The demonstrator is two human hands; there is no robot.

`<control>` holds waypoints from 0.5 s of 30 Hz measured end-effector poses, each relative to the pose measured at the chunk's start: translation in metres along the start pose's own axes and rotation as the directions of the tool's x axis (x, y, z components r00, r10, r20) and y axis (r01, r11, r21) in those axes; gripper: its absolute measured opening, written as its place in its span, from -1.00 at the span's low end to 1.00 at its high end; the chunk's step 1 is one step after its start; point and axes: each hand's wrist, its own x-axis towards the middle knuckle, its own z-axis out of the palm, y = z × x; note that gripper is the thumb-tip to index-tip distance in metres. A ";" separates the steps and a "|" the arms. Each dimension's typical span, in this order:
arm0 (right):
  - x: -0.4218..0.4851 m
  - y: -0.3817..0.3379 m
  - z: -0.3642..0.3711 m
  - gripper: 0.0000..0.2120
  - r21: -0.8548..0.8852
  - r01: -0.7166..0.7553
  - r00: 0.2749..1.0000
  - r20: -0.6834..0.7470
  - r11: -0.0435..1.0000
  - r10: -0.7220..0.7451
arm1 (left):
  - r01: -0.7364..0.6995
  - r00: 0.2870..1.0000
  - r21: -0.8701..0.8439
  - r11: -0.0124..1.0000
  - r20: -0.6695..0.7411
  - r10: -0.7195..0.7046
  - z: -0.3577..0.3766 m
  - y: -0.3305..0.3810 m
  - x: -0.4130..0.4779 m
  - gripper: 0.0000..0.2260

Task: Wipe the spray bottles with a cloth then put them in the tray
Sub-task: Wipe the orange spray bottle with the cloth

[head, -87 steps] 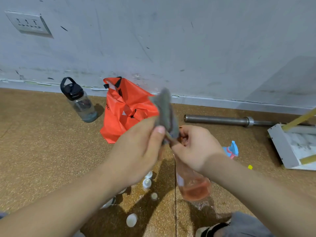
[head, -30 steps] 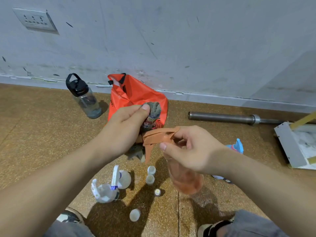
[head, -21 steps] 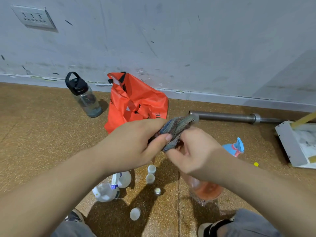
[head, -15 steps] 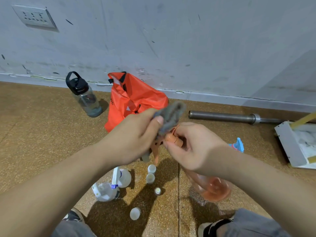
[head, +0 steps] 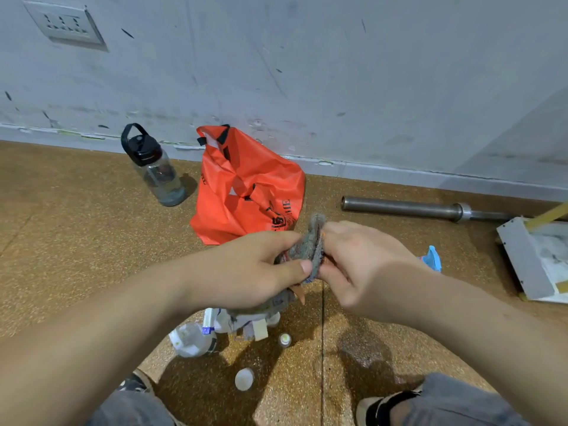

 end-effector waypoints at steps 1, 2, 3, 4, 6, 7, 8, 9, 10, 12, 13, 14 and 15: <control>0.000 0.000 0.001 -0.86 0.001 -0.014 1.000 0.008 1.000 0.014 | -0.043 0.998 0.113 0.993 -0.046 0.049 0.001 -0.002 0.001 -0.83; 0.001 0.000 0.001 -0.87 0.003 -0.033 0.999 0.016 0.999 0.033 | -0.073 0.991 0.232 0.970 -0.090 0.096 0.003 -0.003 0.001 -0.81; 0.001 0.000 0.001 -0.87 0.009 -0.052 0.998 0.021 0.999 0.052 | -0.091 0.982 0.328 0.940 -0.126 0.139 0.004 -0.004 0.001 -0.76; 0.001 0.000 0.000 -0.86 0.018 -0.065 0.998 0.021 0.998 0.065 | -0.101 0.973 0.387 0.916 -0.155 0.173 0.004 -0.006 0.002 -0.71; 0.001 0.001 -0.001 -0.88 0.078 -0.083 0.996 0.018 0.993 0.082 | -0.110 0.947 0.477 0.872 -0.216 0.238 0.002 -0.009 0.002 -0.61; 0.001 0.001 -0.003 -0.91 0.133 -0.091 0.996 0.019 0.987 0.090 | -0.105 0.930 0.528 0.843 -0.249 0.271 0.000 -0.011 0.002 -0.56; 0.001 0.001 -0.006 -0.92 0.195 -0.097 0.995 0.016 0.976 0.096 | -0.090 0.913 0.563 0.821 -0.282 0.294 -0.003 -0.010 0.002 -0.53; 0.001 0.001 -0.007 -0.92 0.251 -0.097 0.995 0.008 0.963 0.098 | -0.067 0.901 0.577 0.814 -0.316 0.298 -0.005 -0.009 0.002 -0.50; 0.002 0.001 -0.008 -0.89 0.299 -0.084 0.996 -0.015 0.950 0.093 | -0.038 0.889 0.571 0.820 -0.355 0.288 -0.007 -0.007 0.002 -0.48; 0.004 0.001 -0.010 -0.79 0.374 -0.073 0.992 -0.066 0.924 0.105 | 0.026 0.845 0.505 0.863 -0.472 0.252 -0.012 -0.004 0.002 -0.46; 0.005 0.001 -0.011 -0.74 0.423 -0.099 0.986 -0.078 0.901 0.145 | 0.055 0.808 0.451 0.891 -0.544 0.225 -0.015 -0.004 0.002 -0.46; 0.005 0.003 -0.012 -0.69 0.488 -0.143 0.976 -0.075 0.861 0.205 | 0.079 0.763 0.389 0.918 -0.616 0.195 -0.018 -0.003 0.002 -0.46; 0.005 0.007 -0.013 -0.65 0.564 -0.197 0.960 -0.056 0.802 0.275 | 0.091 0.721 0.319 0.944 -0.674 0.158 -0.022 -0.004 0.002 -0.46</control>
